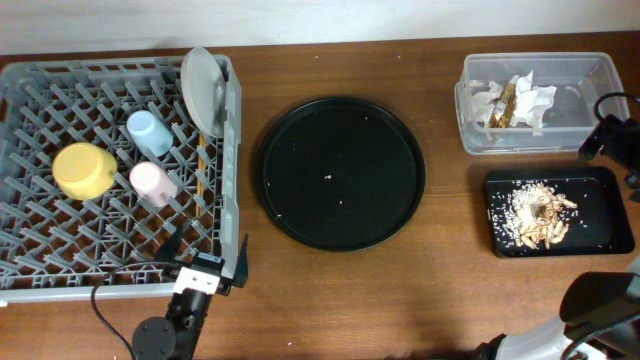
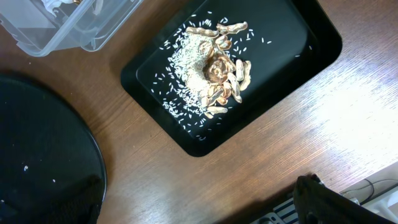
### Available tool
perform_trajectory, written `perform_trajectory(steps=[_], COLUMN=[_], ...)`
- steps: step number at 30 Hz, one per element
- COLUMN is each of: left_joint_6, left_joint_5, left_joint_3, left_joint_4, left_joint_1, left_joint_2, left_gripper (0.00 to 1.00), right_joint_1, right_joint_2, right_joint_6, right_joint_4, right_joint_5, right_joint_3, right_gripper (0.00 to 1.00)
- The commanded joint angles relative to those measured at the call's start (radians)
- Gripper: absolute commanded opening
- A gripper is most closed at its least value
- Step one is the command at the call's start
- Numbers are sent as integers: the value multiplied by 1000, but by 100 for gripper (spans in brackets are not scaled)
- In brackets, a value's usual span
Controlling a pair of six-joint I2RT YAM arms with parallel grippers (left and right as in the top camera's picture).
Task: Sort waste into correct bins and load items into the dishwasher rack
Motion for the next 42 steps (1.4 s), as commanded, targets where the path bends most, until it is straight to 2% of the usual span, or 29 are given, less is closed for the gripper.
perform_trajectory(steps=[1, 3, 4, 7, 11, 13, 21, 26, 42], left_joint_6=[3, -126, -154, -153, -155, -247, -216, -138, -137], left_joint_5=[-95, -174, -182, -190, -194, -242, -237, -231, -215], left_joint_3=[-8, -8, -8, -8, -8, -8, -8, -8, -8], left_joint_4=[-9, -54, -74, -130, -130, -126, -129, -129, -129], left_joint_1=[8, 26, 39, 45, 45, 45, 45, 39, 27], left_joint_2=[-11, -11, -11, -11, -11, -11, -11, -11, -11], left_gripper=[99, 99, 99, 99, 99, 99, 99, 99, 99], right_joint_1=[-1, -1, -1, -1, -1, -1, -1, -1, -1], right_joint_2=[-5, -5, -5, -5, -5, -5, -5, -5, -5], right_joint_6=[-6, -7, -6, -6, -6, -6, -6, -6, -6], right_joint_4=[-2, -2, -2, -2, -2, -2, -2, -2, -2], right_joint_5=[2, 2, 2, 2, 2, 2, 2, 2, 2], right_joint_3=[0, 0, 0, 0, 0, 0, 0, 0, 0], right_gripper=[98, 98, 98, 98, 98, 98, 98, 98, 98])
